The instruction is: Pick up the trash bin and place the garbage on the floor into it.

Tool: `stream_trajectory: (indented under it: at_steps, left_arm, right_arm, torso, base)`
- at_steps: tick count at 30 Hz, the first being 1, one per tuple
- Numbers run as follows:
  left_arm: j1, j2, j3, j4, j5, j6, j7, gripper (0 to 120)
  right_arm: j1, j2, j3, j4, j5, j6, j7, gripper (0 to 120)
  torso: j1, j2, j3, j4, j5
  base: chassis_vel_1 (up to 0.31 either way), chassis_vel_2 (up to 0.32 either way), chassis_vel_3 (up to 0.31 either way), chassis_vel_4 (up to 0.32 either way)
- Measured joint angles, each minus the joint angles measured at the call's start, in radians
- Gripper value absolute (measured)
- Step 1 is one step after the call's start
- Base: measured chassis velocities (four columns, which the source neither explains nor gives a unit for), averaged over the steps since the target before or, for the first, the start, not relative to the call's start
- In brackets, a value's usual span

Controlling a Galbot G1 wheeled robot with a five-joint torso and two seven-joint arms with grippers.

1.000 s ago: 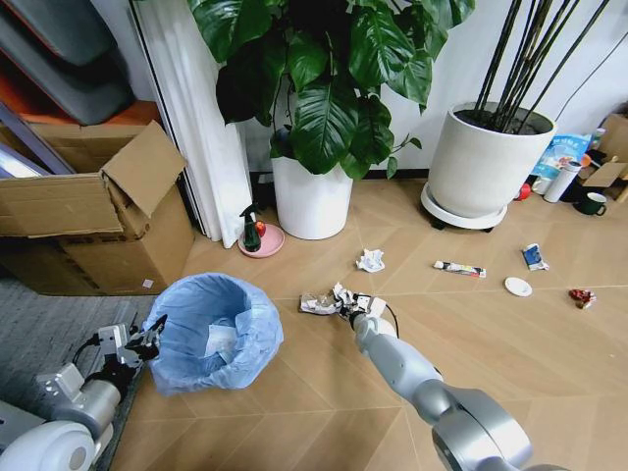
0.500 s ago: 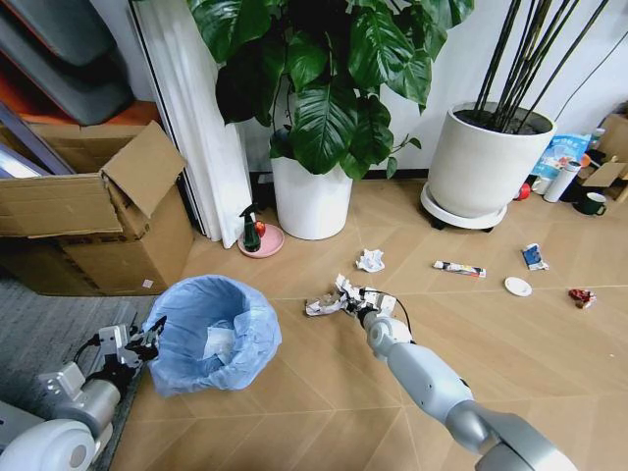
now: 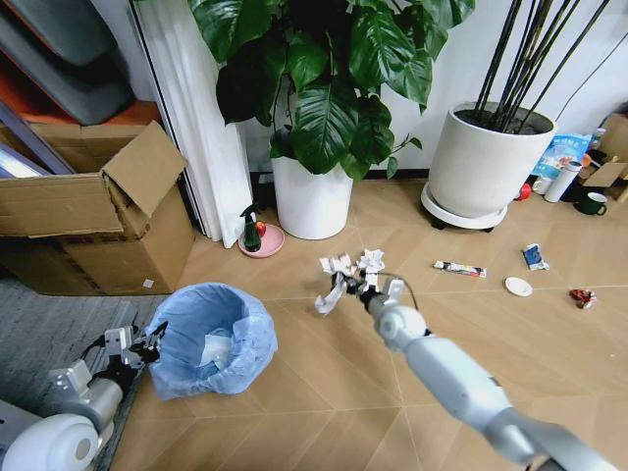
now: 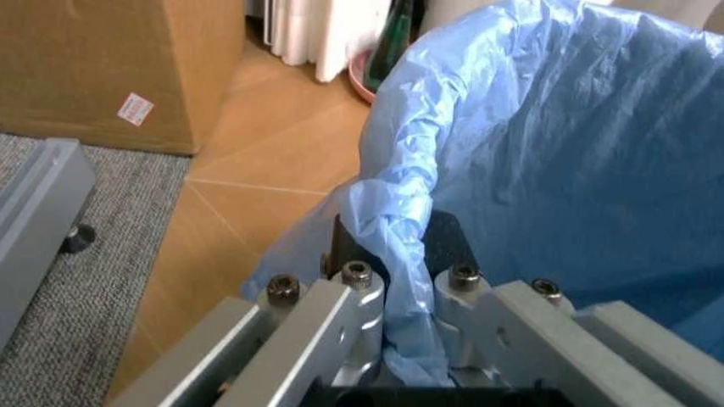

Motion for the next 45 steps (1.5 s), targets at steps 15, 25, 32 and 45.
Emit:
stream_trajectory:
  at_steps: [15,25,32,45]
  left_arm:
    - [-0.031,0.081,0.064,0.031,-0.043,0.012,-0.006,0]
    - [-0.041,0.130,0.097,0.033,-0.059,0.013,-0.002,0]
    - [-0.046,0.148,0.109,0.029,-0.061,0.011,0.010,0]
    - [-0.038,0.148,0.067,0.011,-0.077,0.011,0.014,0]
  right_arm:
    - [0.053,-0.214,-0.020,0.499,0.149,0.001,-0.038,0]
    - [0.146,-0.209,-0.095,0.602,0.238,0.069,-0.197,0]
    - [0.215,-0.168,-0.211,0.575,0.242,0.115,-0.285,0]
    - [0.320,-0.036,-0.458,0.390,0.103,0.157,-0.358,0]
  torso:
    - [0.000,0.000,0.000,0.0000,-0.0001]
    - [0.000,0.000,0.000,-0.0001,-0.0003]
    - [0.000,0.000,0.000,0.0000,-0.0003]
    - [0.000,0.000,0.000,0.0000,-0.0002]
  base:
    - [0.000,0.000,0.000,0.000]
    - [0.000,0.000,0.000,0.000]
    - [0.000,0.000,0.000,0.000]
    - [0.000,0.000,0.000,0.000]
